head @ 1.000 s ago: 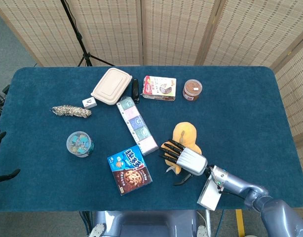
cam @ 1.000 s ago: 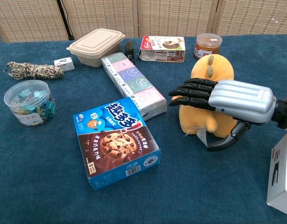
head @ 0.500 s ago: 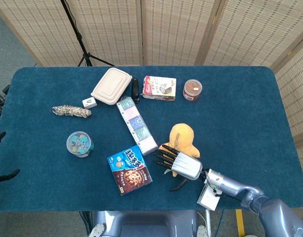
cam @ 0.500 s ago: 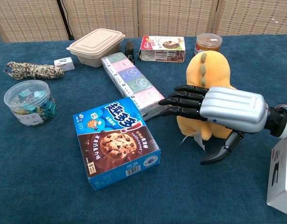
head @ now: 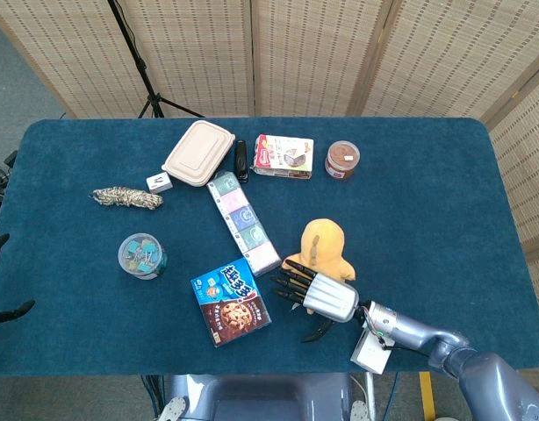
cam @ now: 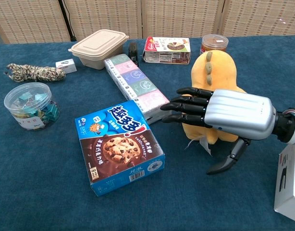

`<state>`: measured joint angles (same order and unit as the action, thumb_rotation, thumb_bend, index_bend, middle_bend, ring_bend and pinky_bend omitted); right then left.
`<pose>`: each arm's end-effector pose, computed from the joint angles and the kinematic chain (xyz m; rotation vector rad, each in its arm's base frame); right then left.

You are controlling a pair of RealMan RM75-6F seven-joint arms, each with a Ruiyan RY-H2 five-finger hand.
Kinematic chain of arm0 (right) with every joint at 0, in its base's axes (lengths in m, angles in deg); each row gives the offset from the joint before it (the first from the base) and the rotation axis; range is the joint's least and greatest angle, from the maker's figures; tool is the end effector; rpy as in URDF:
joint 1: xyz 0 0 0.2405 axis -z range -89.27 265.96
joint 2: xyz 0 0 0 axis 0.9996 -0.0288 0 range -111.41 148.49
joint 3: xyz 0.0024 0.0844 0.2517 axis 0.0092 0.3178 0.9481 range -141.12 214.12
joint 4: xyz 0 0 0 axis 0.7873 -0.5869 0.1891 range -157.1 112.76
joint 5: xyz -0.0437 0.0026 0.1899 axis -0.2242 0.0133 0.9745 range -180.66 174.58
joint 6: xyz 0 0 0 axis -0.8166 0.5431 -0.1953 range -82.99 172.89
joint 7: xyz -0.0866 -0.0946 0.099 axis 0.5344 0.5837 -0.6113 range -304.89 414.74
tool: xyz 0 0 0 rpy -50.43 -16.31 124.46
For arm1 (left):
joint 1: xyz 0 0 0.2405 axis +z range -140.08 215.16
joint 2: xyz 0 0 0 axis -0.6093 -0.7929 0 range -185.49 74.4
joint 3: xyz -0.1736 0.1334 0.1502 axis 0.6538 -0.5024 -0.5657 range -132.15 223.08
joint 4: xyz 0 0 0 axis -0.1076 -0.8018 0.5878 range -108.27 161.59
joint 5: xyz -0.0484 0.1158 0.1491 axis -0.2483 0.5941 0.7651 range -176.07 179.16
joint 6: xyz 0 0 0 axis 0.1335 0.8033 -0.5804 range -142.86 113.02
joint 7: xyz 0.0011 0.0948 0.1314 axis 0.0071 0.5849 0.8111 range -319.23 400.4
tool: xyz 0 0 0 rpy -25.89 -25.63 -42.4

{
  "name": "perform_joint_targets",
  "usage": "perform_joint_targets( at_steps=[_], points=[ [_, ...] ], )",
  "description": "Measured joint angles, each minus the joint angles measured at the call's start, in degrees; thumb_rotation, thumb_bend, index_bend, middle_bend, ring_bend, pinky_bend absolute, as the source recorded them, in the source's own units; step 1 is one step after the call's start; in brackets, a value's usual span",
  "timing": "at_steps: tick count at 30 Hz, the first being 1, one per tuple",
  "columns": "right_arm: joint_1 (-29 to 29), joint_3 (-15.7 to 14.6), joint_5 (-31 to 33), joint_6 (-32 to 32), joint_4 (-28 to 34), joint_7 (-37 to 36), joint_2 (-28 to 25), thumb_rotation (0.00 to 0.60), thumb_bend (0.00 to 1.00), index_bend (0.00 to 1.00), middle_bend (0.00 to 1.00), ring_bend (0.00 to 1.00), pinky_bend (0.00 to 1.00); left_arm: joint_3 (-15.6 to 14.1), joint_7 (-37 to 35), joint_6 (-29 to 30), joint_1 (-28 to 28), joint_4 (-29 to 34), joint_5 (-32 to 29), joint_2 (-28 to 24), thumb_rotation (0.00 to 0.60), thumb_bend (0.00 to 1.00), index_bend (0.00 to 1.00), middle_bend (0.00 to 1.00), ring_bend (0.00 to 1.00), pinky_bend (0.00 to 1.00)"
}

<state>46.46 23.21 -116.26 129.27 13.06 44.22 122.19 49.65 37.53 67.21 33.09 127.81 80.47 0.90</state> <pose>-0.1849 -0.3059 -0.0514 2.4138 -0.0837 1.1972 -0.3114 0.1978 0.2083 -1.2703 -1.0325 -0.8886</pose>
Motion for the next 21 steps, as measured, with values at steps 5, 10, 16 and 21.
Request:
perform_joint_targets(
  at_steps=[5,10,16,21],
  points=[
    [-0.11,-0.15,-0.67,0.72,-0.02,2.42,-0.01,0.000,0.00,0.00,0.00,0.00,0.00,0.01,0.02,0.04,-0.01,0.01,0.01,0.02,0.600,0.00,0.00,0.00,0.00,0.00],
    [-0.53,0.03,-0.89,0.79,0.60,4.16,-0.20,0.000,0.00,0.00,0.00,0.00,0.00,-0.04,-0.08,0.08,0.03,0.09,0.13,-0.08,0.600,0.00,0.00,0.00,0.00,0.00],
    [-1.62,1.44,-0.33,1.36,2.71,4.62,-1.53,0.001,0.00,0.00,0.00,0.00,0.00,0.00,-0.43,0.28,0.17,-0.08,0.07,-0.19,0.600,0.00,0.00,0.00,0.00,0.00],
    [-3.23,2.92,0.49,1.37,6.61,3.98,-4.47,0.001,0.00,0.00,0.00,0.00,0.00,0.02,-0.47,0.26,0.13,-0.11,0.18,-0.23,0.600,0.00,0.00,0.00,0.00,0.00]
  ],
)
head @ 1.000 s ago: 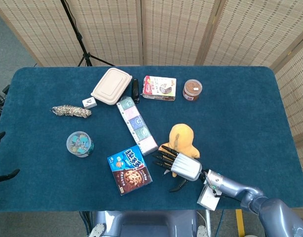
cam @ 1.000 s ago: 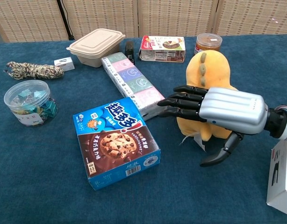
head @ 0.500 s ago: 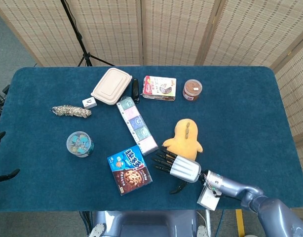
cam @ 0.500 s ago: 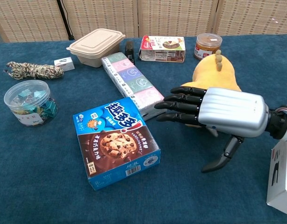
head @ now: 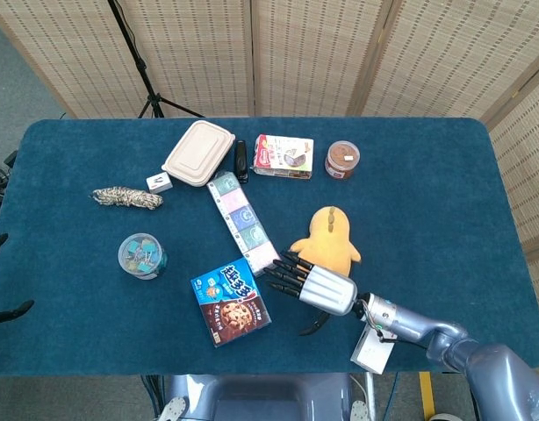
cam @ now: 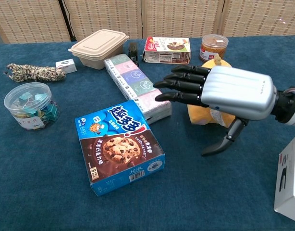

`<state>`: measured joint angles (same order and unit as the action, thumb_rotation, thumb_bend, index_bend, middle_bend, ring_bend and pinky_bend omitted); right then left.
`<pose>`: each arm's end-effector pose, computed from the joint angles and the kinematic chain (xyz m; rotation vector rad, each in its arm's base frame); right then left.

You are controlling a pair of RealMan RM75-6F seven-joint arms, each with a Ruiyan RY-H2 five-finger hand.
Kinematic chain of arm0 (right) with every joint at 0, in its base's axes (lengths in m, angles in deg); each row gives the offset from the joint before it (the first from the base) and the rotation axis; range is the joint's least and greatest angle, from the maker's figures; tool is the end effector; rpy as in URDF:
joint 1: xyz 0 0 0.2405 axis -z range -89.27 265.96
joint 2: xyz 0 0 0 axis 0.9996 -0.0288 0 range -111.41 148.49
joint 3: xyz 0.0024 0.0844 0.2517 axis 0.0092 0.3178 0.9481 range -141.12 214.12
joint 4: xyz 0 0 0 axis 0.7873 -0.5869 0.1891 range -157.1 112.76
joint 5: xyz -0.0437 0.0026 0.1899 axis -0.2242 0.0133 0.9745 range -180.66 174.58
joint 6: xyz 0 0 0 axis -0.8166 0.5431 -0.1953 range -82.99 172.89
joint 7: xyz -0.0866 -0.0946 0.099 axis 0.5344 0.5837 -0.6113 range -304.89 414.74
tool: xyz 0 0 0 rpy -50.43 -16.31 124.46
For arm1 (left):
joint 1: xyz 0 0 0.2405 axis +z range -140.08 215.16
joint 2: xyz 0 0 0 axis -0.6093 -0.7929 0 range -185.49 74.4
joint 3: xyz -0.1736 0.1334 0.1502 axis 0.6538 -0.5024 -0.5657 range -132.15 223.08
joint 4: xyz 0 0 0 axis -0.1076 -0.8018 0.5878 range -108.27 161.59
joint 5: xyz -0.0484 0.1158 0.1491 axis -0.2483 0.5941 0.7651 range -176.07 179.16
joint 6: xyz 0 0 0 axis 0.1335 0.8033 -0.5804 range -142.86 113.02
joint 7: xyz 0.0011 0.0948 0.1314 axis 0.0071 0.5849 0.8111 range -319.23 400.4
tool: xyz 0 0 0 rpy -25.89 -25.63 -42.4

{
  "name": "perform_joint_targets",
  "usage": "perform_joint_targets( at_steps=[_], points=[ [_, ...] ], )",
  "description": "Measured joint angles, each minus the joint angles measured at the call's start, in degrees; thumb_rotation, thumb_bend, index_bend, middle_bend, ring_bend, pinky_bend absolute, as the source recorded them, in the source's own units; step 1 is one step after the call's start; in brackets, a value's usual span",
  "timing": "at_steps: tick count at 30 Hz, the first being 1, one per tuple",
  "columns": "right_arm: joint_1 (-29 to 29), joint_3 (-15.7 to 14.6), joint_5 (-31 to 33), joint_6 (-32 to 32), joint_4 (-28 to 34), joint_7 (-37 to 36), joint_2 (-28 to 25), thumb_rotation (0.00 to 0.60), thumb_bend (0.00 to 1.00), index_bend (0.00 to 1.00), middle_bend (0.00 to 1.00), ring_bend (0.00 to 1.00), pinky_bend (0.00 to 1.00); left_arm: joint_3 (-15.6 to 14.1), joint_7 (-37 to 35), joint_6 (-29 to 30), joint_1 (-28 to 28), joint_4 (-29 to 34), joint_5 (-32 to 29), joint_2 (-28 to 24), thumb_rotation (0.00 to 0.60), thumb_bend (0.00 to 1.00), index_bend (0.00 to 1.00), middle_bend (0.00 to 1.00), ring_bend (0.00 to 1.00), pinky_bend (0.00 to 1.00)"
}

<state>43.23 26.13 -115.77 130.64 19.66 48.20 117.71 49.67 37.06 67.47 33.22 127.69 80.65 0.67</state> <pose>-0.1597 -0.3209 -0.0255 2.3410 0.0185 1.2690 -0.3116 0.1973 0.2104 -1.2674 -1.0295 -0.8933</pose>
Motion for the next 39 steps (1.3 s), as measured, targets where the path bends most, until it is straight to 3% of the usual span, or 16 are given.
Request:
perform_joint_targets(
  at_steps=[7,16,27,39],
  points=[
    [-2.94,2.00,2.48,-4.39,1.83,-4.56,-3.82,0.001,0.00,0.00,0.00,0.00,0.00,-0.19,0.50,0.09,0.00,0.28,0.38,0.18,0.600,0.00,0.00,0.00,0.00,0.00],
    [-4.81,2.77,5.23,-9.40,-6.62,-14.60,-3.48,0.000,0.00,0.00,0.00,0.00,0.00,-0.11,0.90,-0.13,-0.10,0.24,-0.05,0.32,0.600,0.00,0.00,0.00,0.00,0.00],
    [-3.61,1.04,6.76,-12.27,-15.00,-23.07,0.17,0.000,0.00,0.00,0.00,0.00,0.00,-0.09,0.86,-0.37,-0.19,0.21,-0.26,0.31,0.600,0.00,0.00,0.00,0.00,0.00],
    [-1.80,-1.24,5.85,-10.10,-14.26,-26.80,1.38,0.000,0.00,0.00,0.00,0.00,0.00,-0.13,0.52,-0.26,-0.12,0.16,-0.06,0.21,0.600,0.00,0.00,0.00,0.00,0.00]
  ],
)
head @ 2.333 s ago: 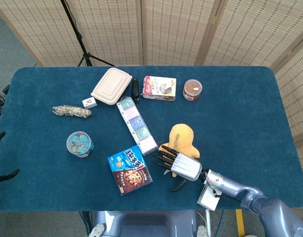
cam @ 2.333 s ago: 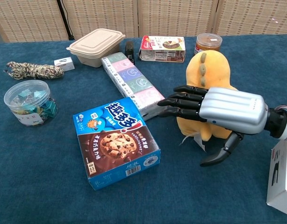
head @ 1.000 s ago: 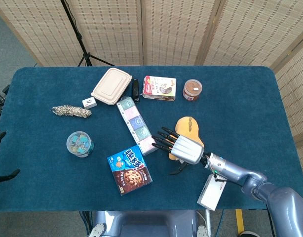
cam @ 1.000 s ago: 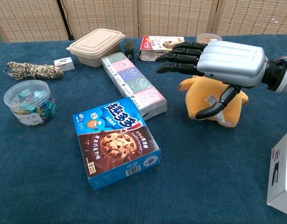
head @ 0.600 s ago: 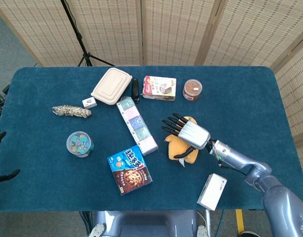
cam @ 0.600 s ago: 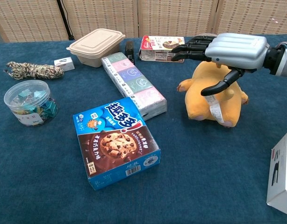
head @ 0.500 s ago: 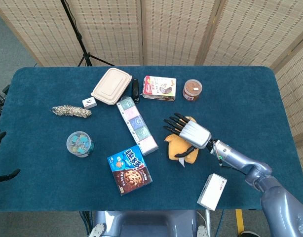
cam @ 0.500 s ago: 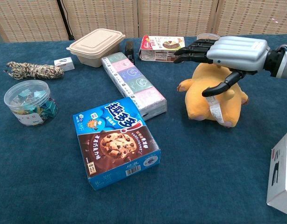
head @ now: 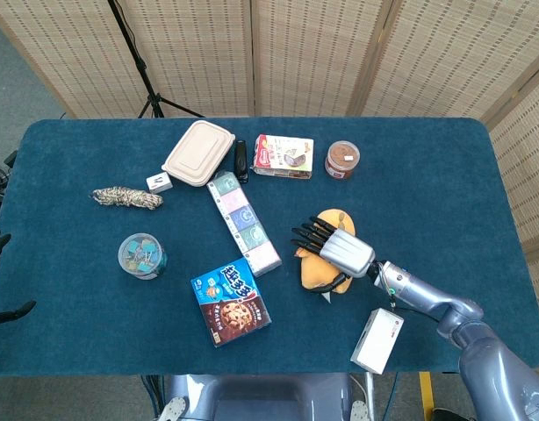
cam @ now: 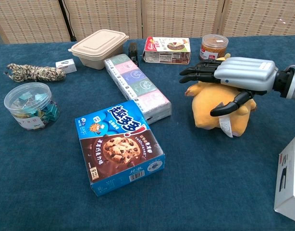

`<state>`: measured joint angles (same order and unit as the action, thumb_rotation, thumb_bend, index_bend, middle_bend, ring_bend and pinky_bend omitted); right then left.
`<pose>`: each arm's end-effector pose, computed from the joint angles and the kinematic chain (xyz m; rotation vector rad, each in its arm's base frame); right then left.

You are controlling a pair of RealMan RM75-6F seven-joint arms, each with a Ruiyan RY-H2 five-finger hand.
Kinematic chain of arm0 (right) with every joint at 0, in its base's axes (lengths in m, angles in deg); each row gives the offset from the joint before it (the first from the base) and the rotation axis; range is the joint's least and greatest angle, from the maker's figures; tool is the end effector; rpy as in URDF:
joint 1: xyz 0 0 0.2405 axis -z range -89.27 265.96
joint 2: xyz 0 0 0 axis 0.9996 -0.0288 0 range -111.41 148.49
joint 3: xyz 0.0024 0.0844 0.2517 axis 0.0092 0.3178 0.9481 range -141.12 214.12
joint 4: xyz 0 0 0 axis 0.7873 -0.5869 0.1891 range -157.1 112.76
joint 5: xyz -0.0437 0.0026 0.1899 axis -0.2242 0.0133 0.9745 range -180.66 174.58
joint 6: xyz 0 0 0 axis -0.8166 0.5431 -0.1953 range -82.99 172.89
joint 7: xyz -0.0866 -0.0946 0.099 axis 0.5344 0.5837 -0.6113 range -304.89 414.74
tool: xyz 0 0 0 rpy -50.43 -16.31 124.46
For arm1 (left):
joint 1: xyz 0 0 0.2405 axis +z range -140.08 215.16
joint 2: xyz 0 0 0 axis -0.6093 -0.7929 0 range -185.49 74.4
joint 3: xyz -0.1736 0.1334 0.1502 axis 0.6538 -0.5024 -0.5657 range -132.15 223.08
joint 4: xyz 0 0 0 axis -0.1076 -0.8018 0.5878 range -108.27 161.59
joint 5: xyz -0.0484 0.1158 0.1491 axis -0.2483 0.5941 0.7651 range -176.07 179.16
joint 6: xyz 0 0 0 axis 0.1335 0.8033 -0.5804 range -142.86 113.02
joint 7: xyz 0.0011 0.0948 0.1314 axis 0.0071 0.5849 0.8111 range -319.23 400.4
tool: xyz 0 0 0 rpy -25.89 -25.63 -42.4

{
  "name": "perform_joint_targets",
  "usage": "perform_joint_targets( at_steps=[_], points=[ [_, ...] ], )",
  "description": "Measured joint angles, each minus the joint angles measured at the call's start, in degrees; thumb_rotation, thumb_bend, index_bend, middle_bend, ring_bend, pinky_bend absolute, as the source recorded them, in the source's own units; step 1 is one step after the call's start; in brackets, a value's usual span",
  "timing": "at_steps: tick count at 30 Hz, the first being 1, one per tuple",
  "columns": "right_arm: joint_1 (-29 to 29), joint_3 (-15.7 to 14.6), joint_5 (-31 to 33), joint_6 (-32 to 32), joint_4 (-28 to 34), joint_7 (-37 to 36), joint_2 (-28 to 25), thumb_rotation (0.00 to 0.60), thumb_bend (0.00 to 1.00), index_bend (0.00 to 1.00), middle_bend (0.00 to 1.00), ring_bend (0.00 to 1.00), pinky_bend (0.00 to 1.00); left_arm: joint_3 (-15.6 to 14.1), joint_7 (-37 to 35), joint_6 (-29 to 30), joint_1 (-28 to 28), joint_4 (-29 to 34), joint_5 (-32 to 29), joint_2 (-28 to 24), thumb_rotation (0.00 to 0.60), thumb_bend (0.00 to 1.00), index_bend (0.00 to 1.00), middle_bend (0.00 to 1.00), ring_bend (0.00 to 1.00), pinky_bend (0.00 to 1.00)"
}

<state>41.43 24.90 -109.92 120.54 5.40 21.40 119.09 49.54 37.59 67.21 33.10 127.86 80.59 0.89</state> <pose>-0.1966 -0.3816 -0.0158 2.3575 -0.4478 1.1001 -0.3112 0.1974 0.2078 -1.2732 -1.0330 -0.8876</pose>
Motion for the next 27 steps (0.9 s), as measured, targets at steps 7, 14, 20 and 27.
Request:
perform_joint_targets(
  at_steps=[7,14,20,27],
  points=[
    [1.36,-1.23,-0.85,1.93,1.42,-0.44,0.52,0.000,0.00,0.00,0.00,0.00,0.00,-0.02,-0.25,0.10,0.04,-0.01,0.17,-0.09,0.600,0.00,0.00,0.00,0.00,0.00],
    [2.19,-2.30,-2.41,4.44,1.91,2.88,1.03,0.000,0.00,0.00,0.00,0.00,0.00,-0.02,-0.55,0.12,0.05,-0.10,0.27,-0.18,0.600,0.00,0.00,0.00,0.00,0.00],
    [2.54,-3.01,-3.71,6.25,2.68,5.61,1.21,0.000,0.00,0.00,0.00,0.00,0.00,-0.05,-0.71,0.25,0.12,-0.09,0.42,-0.26,0.600,0.00,0.00,0.00,0.00,0.00],
    [3.01,-3.66,-4.69,7.38,3.38,8.35,0.98,0.000,0.00,0.00,0.00,0.00,0.00,-0.10,-0.82,0.38,0.19,-0.06,0.55,-0.30,0.600,0.00,0.00,0.00,0.00,0.00]
  ],
)
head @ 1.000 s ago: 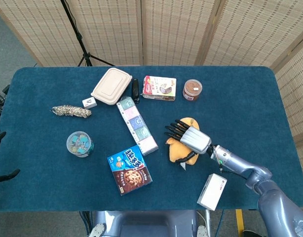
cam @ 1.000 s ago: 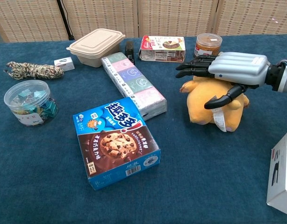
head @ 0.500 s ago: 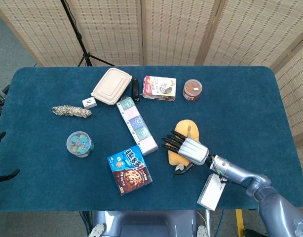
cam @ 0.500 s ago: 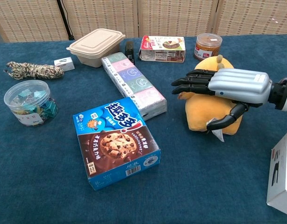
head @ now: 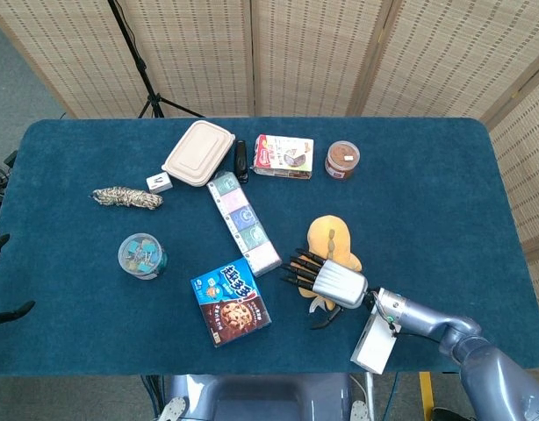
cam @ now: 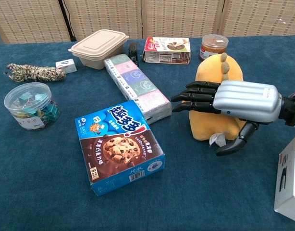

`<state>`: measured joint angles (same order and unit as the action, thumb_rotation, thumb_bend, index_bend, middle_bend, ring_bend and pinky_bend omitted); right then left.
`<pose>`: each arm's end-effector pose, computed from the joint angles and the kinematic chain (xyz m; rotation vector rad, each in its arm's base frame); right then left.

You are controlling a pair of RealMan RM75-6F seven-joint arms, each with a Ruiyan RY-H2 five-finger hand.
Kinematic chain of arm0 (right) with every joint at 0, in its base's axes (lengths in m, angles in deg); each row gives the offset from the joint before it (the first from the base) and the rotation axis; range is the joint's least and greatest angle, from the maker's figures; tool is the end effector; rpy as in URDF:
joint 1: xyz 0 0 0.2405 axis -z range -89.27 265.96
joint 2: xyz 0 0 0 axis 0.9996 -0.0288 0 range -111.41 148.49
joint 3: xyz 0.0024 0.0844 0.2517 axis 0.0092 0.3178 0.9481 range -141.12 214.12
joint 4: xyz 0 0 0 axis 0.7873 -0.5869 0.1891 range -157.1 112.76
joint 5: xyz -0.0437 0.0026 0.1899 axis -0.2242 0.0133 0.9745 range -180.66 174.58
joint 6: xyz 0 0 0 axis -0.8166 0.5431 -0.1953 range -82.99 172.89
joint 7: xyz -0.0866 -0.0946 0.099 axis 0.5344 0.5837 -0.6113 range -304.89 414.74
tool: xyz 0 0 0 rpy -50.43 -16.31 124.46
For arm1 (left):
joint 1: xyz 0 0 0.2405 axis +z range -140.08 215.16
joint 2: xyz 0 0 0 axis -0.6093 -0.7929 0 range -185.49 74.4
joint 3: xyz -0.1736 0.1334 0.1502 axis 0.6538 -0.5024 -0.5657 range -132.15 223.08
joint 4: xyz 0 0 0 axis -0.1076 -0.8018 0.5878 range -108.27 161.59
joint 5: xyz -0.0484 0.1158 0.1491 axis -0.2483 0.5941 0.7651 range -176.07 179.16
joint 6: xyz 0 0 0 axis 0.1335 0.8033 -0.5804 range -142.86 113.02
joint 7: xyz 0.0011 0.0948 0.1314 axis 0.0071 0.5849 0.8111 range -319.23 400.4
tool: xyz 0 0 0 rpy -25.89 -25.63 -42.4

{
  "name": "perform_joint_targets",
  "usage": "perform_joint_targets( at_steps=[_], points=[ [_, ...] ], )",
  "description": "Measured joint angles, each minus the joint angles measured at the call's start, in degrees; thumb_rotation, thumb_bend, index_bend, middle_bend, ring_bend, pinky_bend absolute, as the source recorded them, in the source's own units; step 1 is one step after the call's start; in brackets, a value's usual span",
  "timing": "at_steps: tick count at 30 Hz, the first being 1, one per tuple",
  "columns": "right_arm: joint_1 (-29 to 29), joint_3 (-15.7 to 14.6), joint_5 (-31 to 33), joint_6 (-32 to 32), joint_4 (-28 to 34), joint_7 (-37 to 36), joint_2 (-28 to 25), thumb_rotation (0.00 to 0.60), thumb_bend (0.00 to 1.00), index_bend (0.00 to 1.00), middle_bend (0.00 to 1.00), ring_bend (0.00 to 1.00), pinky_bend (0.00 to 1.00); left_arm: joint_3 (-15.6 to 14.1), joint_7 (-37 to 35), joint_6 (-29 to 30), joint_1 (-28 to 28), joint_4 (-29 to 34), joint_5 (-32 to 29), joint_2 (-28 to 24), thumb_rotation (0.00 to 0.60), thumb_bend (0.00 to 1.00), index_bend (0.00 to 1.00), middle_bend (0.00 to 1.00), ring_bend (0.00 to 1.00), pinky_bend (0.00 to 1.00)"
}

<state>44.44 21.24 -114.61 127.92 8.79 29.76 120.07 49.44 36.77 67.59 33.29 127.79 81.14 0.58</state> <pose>-0.1973 -0.3312 -0.0342 2.4718 -0.2888 1.1676 -0.3106 0.1963 0.2099 -1.2729 -1.0320 -0.8985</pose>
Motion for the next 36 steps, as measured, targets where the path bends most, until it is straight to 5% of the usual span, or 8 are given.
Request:
perform_joint_targets(
  at_steps=[36],
  points=[
    [1.29,-0.65,-2.40,2.19,4.22,9.21,-0.11,0.080,0.00,0.00,0.00,0.00,0.00,-0.10,-1.00,0.68,0.43,-0.09,0.54,-0.38,0.600,0.00,0.00,0.00,0.00,0.00]
  ],
)
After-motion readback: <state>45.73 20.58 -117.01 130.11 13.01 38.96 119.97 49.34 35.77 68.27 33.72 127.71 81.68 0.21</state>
